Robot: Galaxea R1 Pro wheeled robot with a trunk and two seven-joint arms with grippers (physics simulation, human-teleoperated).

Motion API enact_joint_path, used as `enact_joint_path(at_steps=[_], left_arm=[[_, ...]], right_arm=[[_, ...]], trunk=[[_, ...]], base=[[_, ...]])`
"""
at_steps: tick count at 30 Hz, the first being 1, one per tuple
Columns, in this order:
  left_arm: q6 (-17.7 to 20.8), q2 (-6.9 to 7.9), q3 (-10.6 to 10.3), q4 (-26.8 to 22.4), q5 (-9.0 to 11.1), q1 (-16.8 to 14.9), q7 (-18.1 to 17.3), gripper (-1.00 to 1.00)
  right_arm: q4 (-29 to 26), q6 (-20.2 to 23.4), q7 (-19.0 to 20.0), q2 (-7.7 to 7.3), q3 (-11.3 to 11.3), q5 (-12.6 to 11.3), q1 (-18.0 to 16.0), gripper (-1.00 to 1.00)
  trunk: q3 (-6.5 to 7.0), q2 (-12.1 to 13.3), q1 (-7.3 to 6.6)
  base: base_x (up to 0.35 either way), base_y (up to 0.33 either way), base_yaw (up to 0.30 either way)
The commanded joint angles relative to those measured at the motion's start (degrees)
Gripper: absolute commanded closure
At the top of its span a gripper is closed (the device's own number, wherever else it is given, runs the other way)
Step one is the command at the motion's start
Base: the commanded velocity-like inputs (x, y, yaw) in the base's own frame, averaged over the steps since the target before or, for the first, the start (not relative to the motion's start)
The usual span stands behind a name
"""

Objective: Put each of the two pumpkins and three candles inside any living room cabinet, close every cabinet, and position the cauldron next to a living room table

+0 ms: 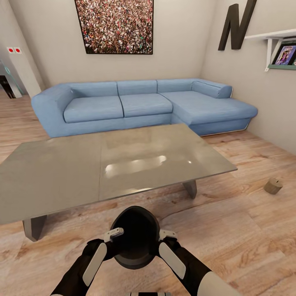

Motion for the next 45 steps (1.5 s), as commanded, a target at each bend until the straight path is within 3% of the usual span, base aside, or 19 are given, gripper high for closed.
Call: enact_joint_path(at_steps=[1,16,22,45], left_arm=[[0.1,0.05,-0.2,-0.9,0.1,-0.1,0.6,1.00],[0.1,0.05,-0.2,-0.9,0.1,-0.1,0.6,1.00],[0.1,0.05,-0.2,-0.9,0.1,0.0,0.6,1.00],[0.1,-0.04,-0.2,-0.9,0.1,-0.1,0.6,1.00]], right_arm=[[0.0,0.6,-0.6,-0.09,0.2,-0.2,-0.1,1.00],[0.0,0.6,-0.6,-0.09,0.2,-0.2,-0.1,1.00],[0.0,0.6,-0.6,-0.09,0.2,-0.2,-0.1,1.00],[0.0,0.6,-0.6,-0.09,0.2,-0.2,-0.1,1.00]], trunk=[[-0.04,0.0,-0.02],[-0.04,0.0,-0.02],[-1.37,-0.1,0.14],[-1.37,-0.1,0.14]], base=[[0.000,0.000,0.000],[0.000,0.000,0.000],[0.000,0.000,0.000],[0.000,0.000,0.000]])
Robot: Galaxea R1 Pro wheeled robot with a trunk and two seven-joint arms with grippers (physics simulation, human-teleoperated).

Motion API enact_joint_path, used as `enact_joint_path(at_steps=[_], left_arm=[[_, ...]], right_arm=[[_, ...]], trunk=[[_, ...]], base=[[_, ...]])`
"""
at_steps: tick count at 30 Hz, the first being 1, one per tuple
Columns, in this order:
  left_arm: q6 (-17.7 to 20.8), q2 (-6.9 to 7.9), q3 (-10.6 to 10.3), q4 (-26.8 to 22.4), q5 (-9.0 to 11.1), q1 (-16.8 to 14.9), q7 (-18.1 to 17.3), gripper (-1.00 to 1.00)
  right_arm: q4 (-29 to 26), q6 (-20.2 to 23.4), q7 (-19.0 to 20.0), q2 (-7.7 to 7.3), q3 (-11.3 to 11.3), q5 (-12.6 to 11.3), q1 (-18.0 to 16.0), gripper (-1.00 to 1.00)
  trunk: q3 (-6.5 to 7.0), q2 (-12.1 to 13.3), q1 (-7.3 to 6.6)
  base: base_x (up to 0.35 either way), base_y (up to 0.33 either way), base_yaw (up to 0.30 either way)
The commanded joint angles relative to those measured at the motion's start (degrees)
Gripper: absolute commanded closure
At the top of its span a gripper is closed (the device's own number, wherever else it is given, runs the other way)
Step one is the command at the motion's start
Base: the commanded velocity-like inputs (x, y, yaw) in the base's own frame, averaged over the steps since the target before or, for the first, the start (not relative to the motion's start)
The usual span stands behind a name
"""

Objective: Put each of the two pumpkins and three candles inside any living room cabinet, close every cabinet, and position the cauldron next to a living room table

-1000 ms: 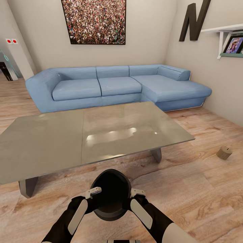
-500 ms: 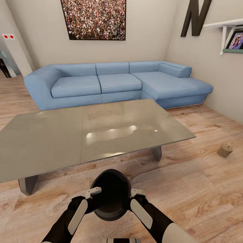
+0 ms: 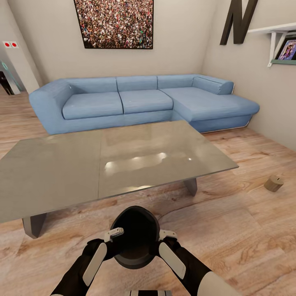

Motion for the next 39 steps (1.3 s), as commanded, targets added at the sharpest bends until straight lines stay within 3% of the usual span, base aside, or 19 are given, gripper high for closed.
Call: enact_joint_path(at_steps=[1,14,15,19,20,39], left_arm=[[0.0,0.02,-0.3,-0.9,0.3,0.0,0.6,1.00],[0.0,0.02,-0.2,-0.9,0.3,0.0,0.6,1.00],[0.0,0.02,-0.2,-0.9,0.3,0.0,0.6,1.00],[0.0,0.06,-0.2,-0.9,0.2,0.0,0.6,1.00],[0.0,0.05,-0.2,-0.9,0.2,0.0,0.6,-1.00],[0.0,0.09,-0.2,-0.9,0.3,0.0,0.5,-1.00]], right_arm=[[0.0,0.7,-0.6,-0.08,0.2,-0.2,-0.1,1.00],[0.0,0.7,-0.6,-0.08,0.3,-0.2,-0.1,1.00],[0.0,0.7,-0.6,-0.08,0.2,-0.2,-0.1,-1.00],[0.0,0.7,-0.6,-0.08,0.3,-0.2,-0.1,-1.00],[0.0,0.7,-0.6,-0.08,0.3,-0.2,-0.1,-1.00],[0.0,0.8,-0.6,-0.08,0.2,-0.2,-0.1,-1.00]], trunk=[[-0.26,0.0,0.01],[-0.71,-0.1,0.06],[-0.71,-0.1,0.06],[-0.71,-0.1,0.06],[-0.71,-0.1,0.06],[-0.71,-0.1,0.06]], base=[[0.000,0.000,0.000],[0.000,0.000,0.000],[0.000,0.000,0.000],[0.000,0.000,0.000],[0.000,0.000,0.000],[0.000,0.000,0.000]])
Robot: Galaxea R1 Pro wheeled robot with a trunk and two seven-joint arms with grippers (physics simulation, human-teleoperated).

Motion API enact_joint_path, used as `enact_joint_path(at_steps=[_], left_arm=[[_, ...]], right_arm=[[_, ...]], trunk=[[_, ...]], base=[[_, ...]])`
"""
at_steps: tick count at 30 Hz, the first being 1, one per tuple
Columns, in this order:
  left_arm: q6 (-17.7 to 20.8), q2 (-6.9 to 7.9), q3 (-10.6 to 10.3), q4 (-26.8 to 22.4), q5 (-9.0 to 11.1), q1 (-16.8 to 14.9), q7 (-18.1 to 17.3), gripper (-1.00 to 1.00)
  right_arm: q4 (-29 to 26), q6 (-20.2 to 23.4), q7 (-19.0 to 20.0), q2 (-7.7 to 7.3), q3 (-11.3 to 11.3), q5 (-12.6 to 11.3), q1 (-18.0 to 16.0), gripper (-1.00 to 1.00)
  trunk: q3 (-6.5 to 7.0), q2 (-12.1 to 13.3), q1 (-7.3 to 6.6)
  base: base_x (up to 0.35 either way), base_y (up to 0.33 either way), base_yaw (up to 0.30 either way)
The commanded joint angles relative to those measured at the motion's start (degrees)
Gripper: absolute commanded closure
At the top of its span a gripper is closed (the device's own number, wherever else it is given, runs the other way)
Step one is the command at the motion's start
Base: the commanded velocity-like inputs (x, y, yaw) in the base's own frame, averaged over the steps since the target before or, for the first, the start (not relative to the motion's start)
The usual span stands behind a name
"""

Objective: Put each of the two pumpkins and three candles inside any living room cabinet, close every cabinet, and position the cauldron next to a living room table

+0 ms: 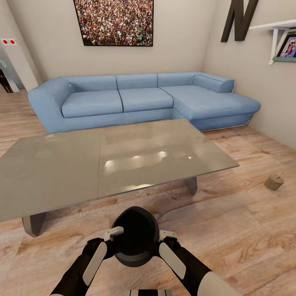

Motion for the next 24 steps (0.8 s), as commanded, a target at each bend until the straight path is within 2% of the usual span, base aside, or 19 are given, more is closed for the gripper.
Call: enact_joint_path(at_steps=[1,7,24], left_arm=[[0.1,0.01,-0.1,-0.1,0.6,0.0,0.5,-1.00],[0.3,0.05,-0.1,-0.1,0.6,0.0,0.5,-1.00],[2.7,0.20,0.0,-1.2,1.3,-1.3,0.5,-1.00]], right_arm=[[-0.1,0.1,-0.5,-0.03,0.2,-0.4,-0.1,-1.00],[-0.1,0.1,-0.5,-0.03,0.2,-0.4,-0.1,-1.00],[0.1,0.1,-0.6,-0.03,0.3,-0.4,-0.1,-1.00]], trunk=[[-0.05,0.0,-0.01],[-0.05,0.0,-0.01],[3.72,0.2,-0.45]], base=[[0.000,0.000,0.000],[0.000,0.000,0.000],[-0.002,0.000,0.000]])
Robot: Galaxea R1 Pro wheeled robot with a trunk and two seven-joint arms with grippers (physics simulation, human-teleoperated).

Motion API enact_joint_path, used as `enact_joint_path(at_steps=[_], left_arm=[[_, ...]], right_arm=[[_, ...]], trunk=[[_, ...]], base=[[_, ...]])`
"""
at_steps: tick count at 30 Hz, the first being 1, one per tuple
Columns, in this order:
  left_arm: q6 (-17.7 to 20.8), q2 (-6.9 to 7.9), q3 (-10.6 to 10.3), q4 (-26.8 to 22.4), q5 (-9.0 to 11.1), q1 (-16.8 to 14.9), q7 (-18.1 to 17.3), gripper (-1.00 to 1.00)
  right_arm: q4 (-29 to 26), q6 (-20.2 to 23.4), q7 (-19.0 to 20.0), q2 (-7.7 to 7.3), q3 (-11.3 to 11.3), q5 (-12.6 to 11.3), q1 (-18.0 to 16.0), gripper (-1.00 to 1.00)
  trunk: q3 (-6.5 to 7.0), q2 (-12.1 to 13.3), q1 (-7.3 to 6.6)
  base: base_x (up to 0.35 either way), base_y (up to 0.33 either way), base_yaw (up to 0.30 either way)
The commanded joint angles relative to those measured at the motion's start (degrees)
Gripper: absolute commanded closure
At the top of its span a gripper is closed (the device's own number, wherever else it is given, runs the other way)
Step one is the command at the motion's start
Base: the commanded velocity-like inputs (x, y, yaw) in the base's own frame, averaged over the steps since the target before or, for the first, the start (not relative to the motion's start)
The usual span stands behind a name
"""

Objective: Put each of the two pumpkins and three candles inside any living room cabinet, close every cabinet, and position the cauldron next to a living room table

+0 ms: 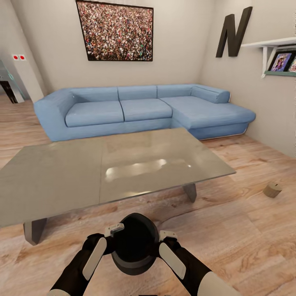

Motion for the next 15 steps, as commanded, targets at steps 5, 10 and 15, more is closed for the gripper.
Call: enact_joint_path(at_steps=[5,10,15], left_arm=[[0.4,0.07,0.0,-0.1,0.7,-0.1,0.5,-1.00],[0.4,0.07,0.0,-0.1,0.7,-0.1,0.5,-1.00],[0.4,0.10,0.0,-0.1,0.7,-0.1,0.5,-1.00]], right_arm=[[-0.1,0.1,-0.4,-0.03,0.2,-0.4,-0.1,-1.00],[-0.2,0.1,-0.4,-0.03,0.2,-0.4,-0.1,-1.00],[-0.2,0.1,-0.4,-0.03,0.2,-0.4,-0.1,-1.00]], trunk=[[1.06,0.0,-0.14],[2.17,0.1,-0.27],[3.28,0.2,-0.40]], base=[[-0.093,0.000,0.000],[-0.142,0.037,0.000],[-0.092,0.032,0.000]])
